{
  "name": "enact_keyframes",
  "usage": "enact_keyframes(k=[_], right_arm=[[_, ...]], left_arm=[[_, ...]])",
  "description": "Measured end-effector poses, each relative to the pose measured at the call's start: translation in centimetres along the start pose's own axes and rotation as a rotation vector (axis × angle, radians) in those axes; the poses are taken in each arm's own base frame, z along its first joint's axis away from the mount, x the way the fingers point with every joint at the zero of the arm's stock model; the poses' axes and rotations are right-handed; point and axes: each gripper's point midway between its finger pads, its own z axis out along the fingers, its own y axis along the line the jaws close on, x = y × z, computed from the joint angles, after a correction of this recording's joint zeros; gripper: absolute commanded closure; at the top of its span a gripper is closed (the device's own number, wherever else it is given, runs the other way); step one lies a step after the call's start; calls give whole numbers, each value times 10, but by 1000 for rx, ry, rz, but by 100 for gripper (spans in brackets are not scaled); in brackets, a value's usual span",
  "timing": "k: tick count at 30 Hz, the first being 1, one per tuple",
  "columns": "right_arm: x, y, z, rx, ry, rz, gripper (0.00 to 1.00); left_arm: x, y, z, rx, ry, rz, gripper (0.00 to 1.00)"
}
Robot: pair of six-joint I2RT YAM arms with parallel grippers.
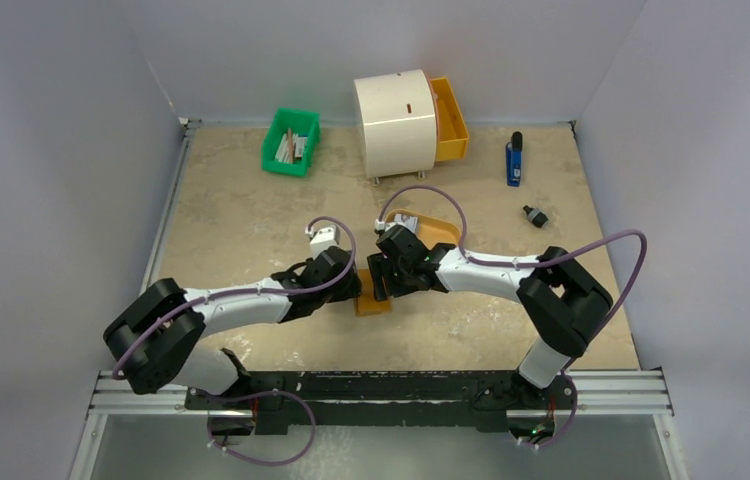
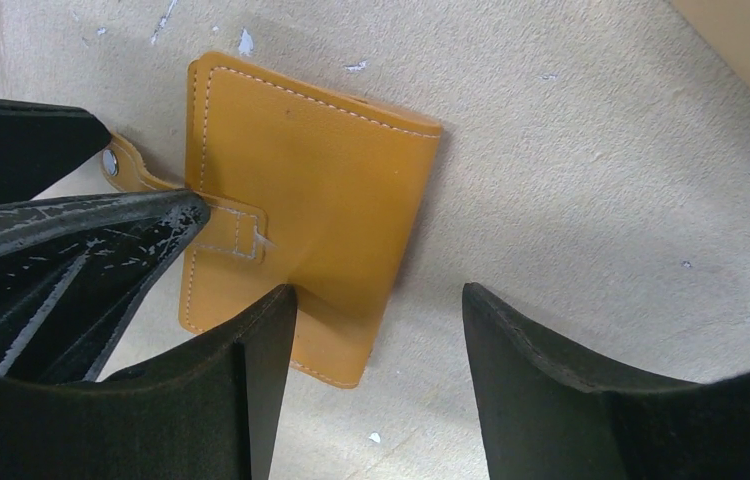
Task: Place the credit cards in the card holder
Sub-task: Pick up the card holder from the center of the board.
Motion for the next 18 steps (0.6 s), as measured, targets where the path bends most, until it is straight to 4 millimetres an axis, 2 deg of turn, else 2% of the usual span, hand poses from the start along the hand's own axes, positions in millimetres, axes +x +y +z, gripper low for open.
enact_keyframes(k=[9,14,18], right_arm=[[-2,1,1,-7,-8,-1,36],[-2,1,1,-7,-8,-1,36],[-2,1,1,-7,-9,0,36]], left_arm=[[-1,-10,4,43,-4,17,68],[2,-9,6,43,4,18,87],[1,-10,6,48,-2,15,98]])
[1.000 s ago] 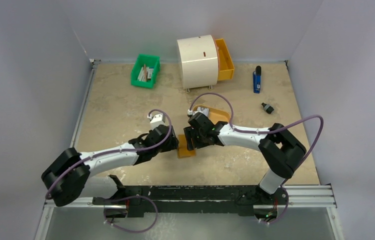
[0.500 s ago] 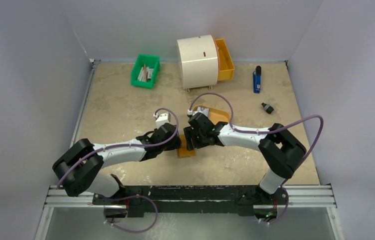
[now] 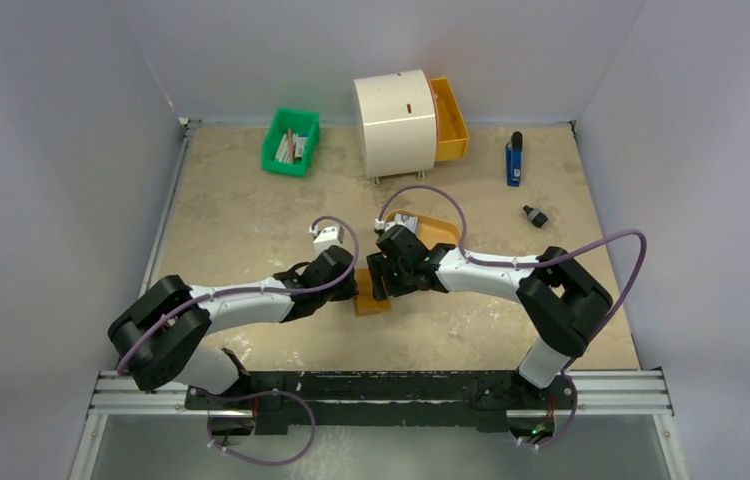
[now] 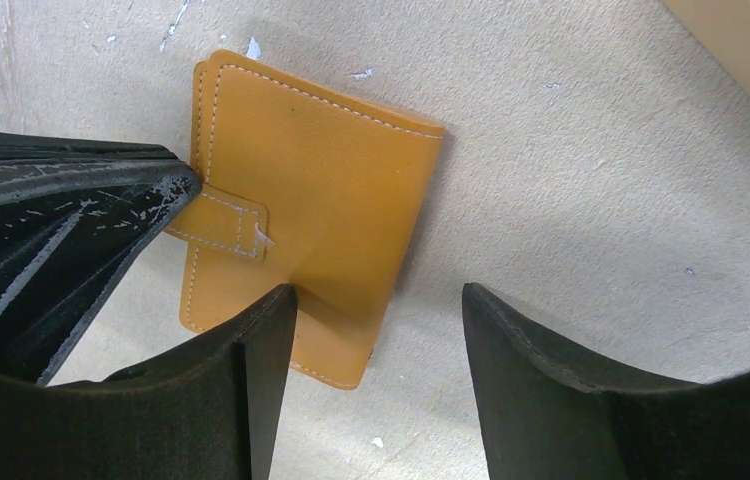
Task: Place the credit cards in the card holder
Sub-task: Pick up the card holder from the center of the board.
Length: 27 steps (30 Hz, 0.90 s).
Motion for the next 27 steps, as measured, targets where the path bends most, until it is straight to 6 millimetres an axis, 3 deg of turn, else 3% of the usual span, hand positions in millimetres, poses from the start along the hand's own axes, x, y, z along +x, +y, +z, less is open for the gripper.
enact_keyframes(k=[10,20,27], right_arm=[[6,3,-3,-25,9,39,32],[0,-7,-11,-185,-13,303,33],[-1,8,-5,-273,5,322,36]], left_arm=[[6,11,1,-28,1,8,100],[12,25,-2,-44,-13,0,100],[11,25,-2,-36,-26,-21,100]])
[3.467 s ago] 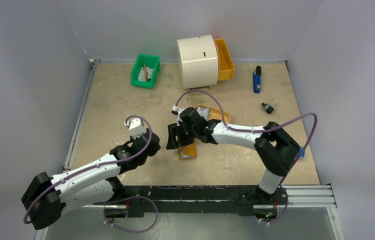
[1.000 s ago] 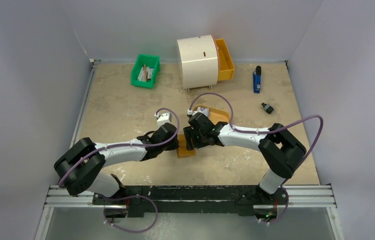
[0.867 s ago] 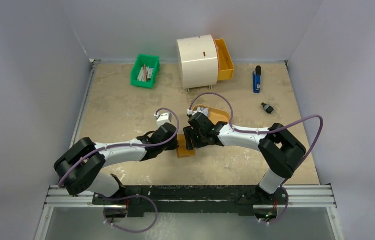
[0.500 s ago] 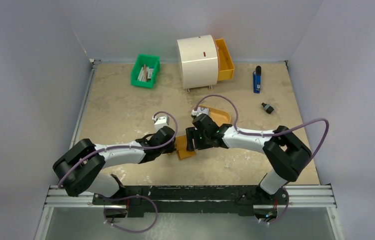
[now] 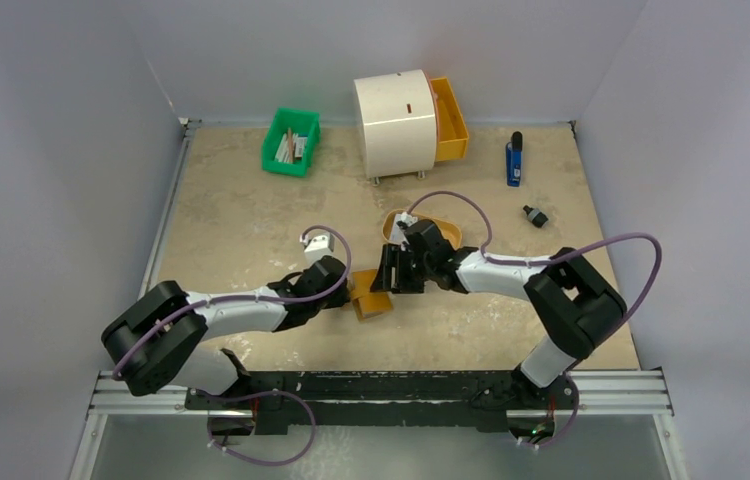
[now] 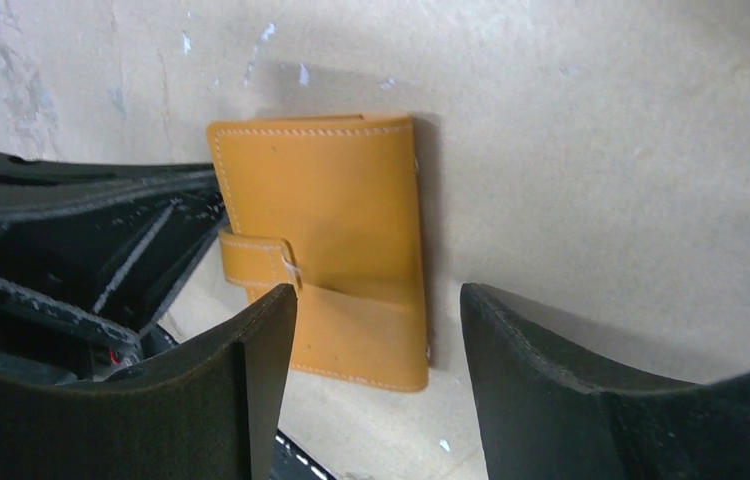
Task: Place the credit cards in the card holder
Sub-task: Pick up the card holder from the center of the board.
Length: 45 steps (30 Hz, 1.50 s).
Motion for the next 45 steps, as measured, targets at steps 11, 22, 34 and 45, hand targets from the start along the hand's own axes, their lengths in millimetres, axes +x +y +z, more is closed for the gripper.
enact_keyframes(k=[11,22,34,45], right_arm=[[-11,16,24,128,-17,-177,35],[-16,19,32,156,-56,-211,37],[-20,23,35,142,-78,-200,37],[-19,25,34,130,-73,-193,36]], left_arm=[[-5,17,-14,-68,-12,0,56],[-19,-4,-28,23,-40,-79,49],[0,-6,-9,16,25,-61,66],[-5,-15,-4,40,1,-91,100]])
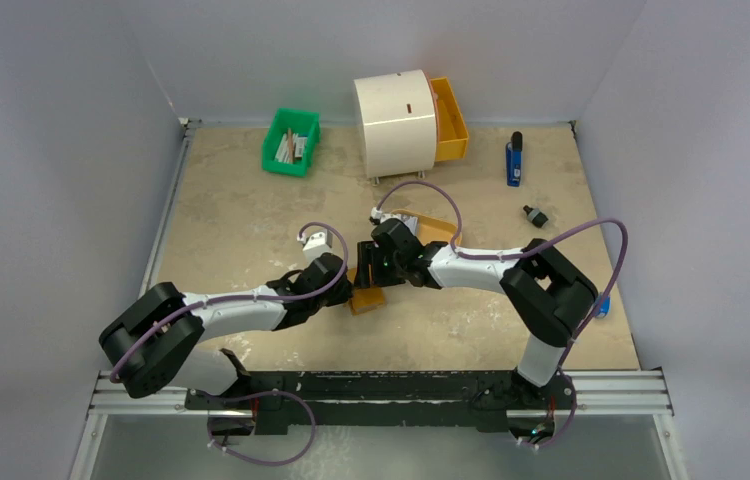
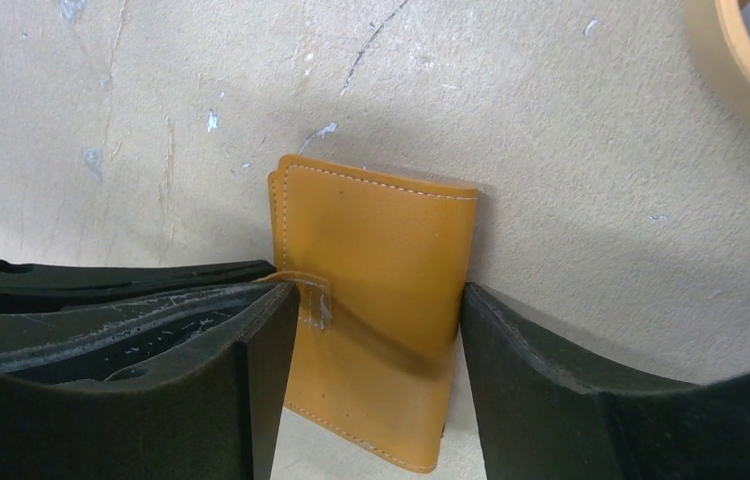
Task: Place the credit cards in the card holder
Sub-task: Pick up the card holder from the center of the board.
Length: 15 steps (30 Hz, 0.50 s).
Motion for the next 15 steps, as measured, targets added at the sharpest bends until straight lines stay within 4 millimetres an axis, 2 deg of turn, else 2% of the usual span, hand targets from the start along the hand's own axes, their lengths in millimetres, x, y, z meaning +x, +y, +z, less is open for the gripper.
enact_keyframes(k=[9,15], right_arm=[[16,-3,-15,-36,49,61,35],[25,-7,-25,-134,98,163,35]], left_arm=[[-2,1,3,1,-21,-7,100],[-1,6,1,10,-41,-24,100]])
